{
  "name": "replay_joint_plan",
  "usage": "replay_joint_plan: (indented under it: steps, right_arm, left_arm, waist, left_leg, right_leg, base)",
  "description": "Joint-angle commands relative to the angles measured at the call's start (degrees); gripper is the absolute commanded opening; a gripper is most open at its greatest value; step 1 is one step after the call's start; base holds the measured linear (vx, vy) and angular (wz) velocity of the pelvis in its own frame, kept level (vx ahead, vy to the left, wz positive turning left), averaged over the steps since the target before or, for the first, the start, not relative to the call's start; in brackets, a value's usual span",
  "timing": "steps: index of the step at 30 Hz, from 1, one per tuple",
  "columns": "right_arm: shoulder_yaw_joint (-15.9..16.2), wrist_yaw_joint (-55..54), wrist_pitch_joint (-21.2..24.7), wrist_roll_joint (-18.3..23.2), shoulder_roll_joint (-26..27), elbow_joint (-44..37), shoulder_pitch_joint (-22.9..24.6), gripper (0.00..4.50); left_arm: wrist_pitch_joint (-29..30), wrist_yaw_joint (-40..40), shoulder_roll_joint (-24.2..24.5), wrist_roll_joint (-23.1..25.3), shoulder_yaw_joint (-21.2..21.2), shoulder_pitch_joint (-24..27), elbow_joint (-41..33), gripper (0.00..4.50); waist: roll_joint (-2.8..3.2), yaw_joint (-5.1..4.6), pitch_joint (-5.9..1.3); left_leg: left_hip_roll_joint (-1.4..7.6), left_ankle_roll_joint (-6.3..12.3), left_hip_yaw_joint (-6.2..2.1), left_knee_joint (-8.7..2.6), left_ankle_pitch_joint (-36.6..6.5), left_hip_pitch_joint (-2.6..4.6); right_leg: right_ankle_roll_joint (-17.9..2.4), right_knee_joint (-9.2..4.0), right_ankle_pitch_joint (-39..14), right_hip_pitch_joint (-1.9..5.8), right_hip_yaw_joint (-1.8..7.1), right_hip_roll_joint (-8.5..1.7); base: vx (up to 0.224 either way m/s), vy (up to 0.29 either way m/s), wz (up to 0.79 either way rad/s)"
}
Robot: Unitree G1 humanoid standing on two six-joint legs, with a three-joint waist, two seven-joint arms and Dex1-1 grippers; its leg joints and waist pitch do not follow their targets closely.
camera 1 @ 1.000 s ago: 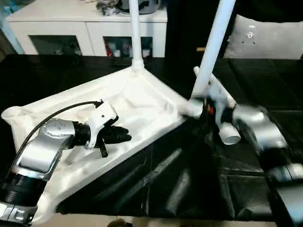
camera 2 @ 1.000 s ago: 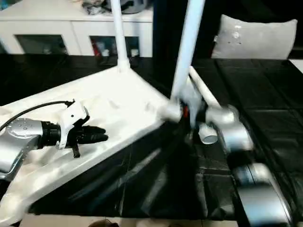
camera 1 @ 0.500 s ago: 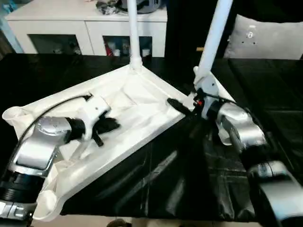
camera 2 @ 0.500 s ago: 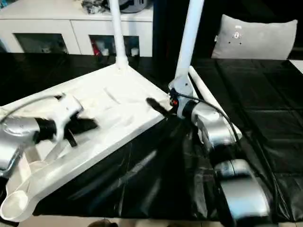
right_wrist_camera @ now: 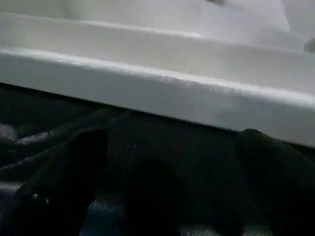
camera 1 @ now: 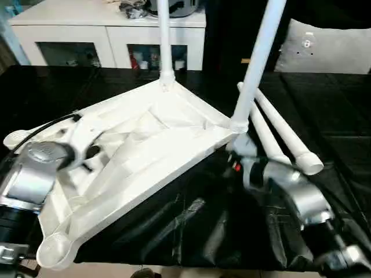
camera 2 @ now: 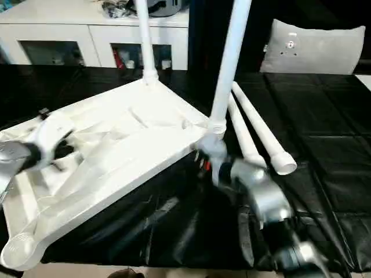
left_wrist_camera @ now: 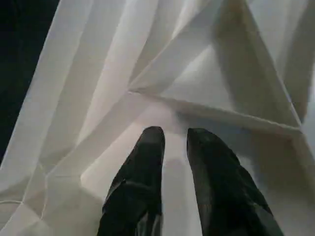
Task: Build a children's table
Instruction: Rotate table base
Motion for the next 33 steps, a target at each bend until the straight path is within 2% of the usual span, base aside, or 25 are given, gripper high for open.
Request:
replay_joint_plan:
  steps: [1,7,10,12,14,15,18,20,21,22,23,25,27,32,33]
  right_arm:
    - [0.01,-2.45,1.94,-1.47,0.39,-0.74,-1.11,4.5]
    - [-0.06,-8.4,4.08,-3.77,3.72,4.16,-4.28,4.5]
    - [0.45,-11.07,4.86,-4.88,6.08,8.03,-6.56,4.5]
    - [0.39,-12.34,4.53,-5.13,7.48,10.18,-7.64,4.5]
    - [-0.19,-13.47,3.79,-5.18,8.61,12.15,-8.6,4.5]
    - [-0.56,-14.35,2.81,-5.34,9.51,14.12,-9.6,4.5]
    - [-0.99,-15.39,1.47,-5.39,10.66,16.59,-11.03,4.5]
    - [-1.33,-15.96,0.26,-5.48,11.49,18.1,-12.1,4.5]
    - [-1.33,-15.96,0.26,-5.48,11.49,18.1,-12.1,4.5]
    - [-1.45,-16.15,-0.89,-5.6,12.17,19.39,-13.04,4.5]
    - [-1.45,-16.13,-1.21,-5.6,12.32,19.63,-13.22,4.5]
    - [-1.69,-15.71,-2.27,-5.32,13.25,20.78,-14.0,4.5]
    - [-1.16,-14.75,-3.17,-5.51,13.6,21.18,-14.26,4.5]
    - [-1.07,-13.55,-4.68,-5.43,13.83,21.68,-14.59,4.5]
    - [-1.07,-13.94,-5.26,-5.83,13.67,21.74,-14.72,4.5]
  left_arm:
    - [-0.11,-0.43,1.29,1.36,-1.97,-0.91,1.01,1.03]
    - [-1.55,-5.72,1.21,0.6,-5.2,0.3,2.25,1.03]
    - [-3.6,-10.37,2.23,0.3,-7.71,1.17,1.04,1.03]
    - [-3.72,-13.61,2.5,-2.25,-8.06,1.85,-0.86,1.03]
    - [-5.13,-16.66,3.05,-4.06,-8.49,2.65,-2.55,1.03]
    - [-5.81,-18.77,3.47,-5.21,-8.9,3.29,-3.92,1.03]
    - [-7.42,-22.07,3.75,-7.05,-9.19,4.08,-5.78,1.03]
    - [-9.04,-25.18,3.76,-9.01,-9.22,4.67,-7.8,1.03]
    - [-9.04,-25.18,3.76,-9.01,-9.22,4.67,-7.8,1.03]
    - [-10.09,-27.86,3.13,-11.63,-8.71,5.19,-9.95,1.03]
    - [-10.28,-28.37,2.93,-12.23,-8.59,5.28,-10.38,1.03]
    - [-10.13,-29.76,1.57,-14.6,-7.86,5.24,-11.59,1.03]
    - [-10.85,-29.13,-0.74,-14.66,-8.09,4.07,-10.44,1.03]
    - [-13.48,-26.78,-4.95,-12.79,-9.33,1.48,-5.66,1.03]
    - [-14.69,-24.06,-6.56,-10.86,-9.8,-0.05,-2.54,1.03]
  waist:
    - [1.02,-0.13,-3.97]
    - [1.12,-0.23,-4.02]
    - [1.14,-0.29,-4.15]
    - [1.26,-0.38,-4.12]
    - [1.38,-0.36,-4.03]
    - [0.8,-0.54,-3.95]
    - [1.19,-0.62,-3.78]
    - [0.88,-0.71,-3.86]
    - [0.96,-1.02,-3.75]
    - [1.01,-1.02,-3.77]
    - [0.94,-1.31,-3.75]
    - [0.95,-1.46,-3.81]
    - [0.59,-1.75,-3.91]
    - [0.52,-1.92,-4.16]
    - [0.71,-1.97,-4.17]
  left_leg:
    - [2.38,-1.31,-1.36,-4.82,-18.23,1.3]
    - [2.31,-2.15,-1.35,-4.78,-18.27,1.39]
    - [2.36,-2.43,-1.33,-4.81,-17.14,1.27]
    - [2.37,-2.76,-1.29,-4.86,-17.72,1.33]
    - [2.42,-3.16,-1.34,-4.95,-18.72,1.47]
    - [2.46,-3.37,-1.24,-5.05,-19.43,1.51]
    - [2.45,-3.72,-1.28,-5.12,-20.9,1.57]
    - [2.41,-3.53,-1.32,-5.11,-20.48,1.57]
    - [2.43,-3.46,-1.37,-5.21,-20.5,1.39]
    - [2.51,-3.57,-1.35,-5.21,-20.61,1.56]
    - [2.46,-3.62,-1.36,-5.18,-20.53,1.37]
    - [2.46,-3.59,-1.21,-5.11,-20.02,1.43]
    - [2.32,-2.97,-1.06,-5.02,-18.22,1.21]
    - [2.18,-1.5,-0.86,-4.66,-14.47,1.05]
    - [2.19,-1.52,-0.92,-4.65,-14.14,0.94]
  right_leg:
    - [-10.69,-4.27,-16.33,2.36,2.36,-2.76]
    - [-11.51,-4.22,-15.44,2.31,2.45,-2.97]
    - [-12.32,-3.7,-12.01,2.49,2.46,-2.85]
    - [-12.81,-3.6,-11.27,2.48,2.45,-2.88]
    - [-12.83,-3.63,-12.11,2.39,2.51,-3.0]
    - [-12.92,-3.78,-13.03,2.37,2.54,-2.99]
    - [-12.32,-3.89,-15.1,2.33,2.63,-3.09]
    - [-12.07,-3.79,-15.49,2.35,2.66,-3.2]
    - [-12.08,-3.86,-16.02,2.47,2.64,-3.2]
    - [-12.06,-3.89,-16.16,2.34,2.64,-3.18]
    - [-12.44,-3.79,-15.93,2.41,2.67,-3.26]
    - [-12.76,-3.81,-15.19,2.4,2.7,-3.21]
    - [-13.14,-3.58,-13.31,2.68,2.7,-3.02]
    - [-13.23,-3.43,-10.8,3.01,2.68,-2.99]
    - [-13.32,-3.33,-10.41,3.14,2.66,-3.0]
  base:
    - [0.0,0.0,0.0]
    - [0.0,0.0,0.0]
    - [0.0,0.0,0.0]
    - [0.0,0.0,0.0]
    - [0.0,0.0,0.0]
    - [0.0,0.0,0.0]
    - [0.0,0.0,0.0]
    - [0.0,0.0,0.0]
    - [0.0,0.0,0.0]
    - [0.0,0.0,0.0]
    - [0.0,0.0,0.0]
    - [0.0,0.0,0.0]
    - [0.0,0.0,0.0]
    - [0.0,0.0,0.0]
    - [0.0,0.0,0.0]
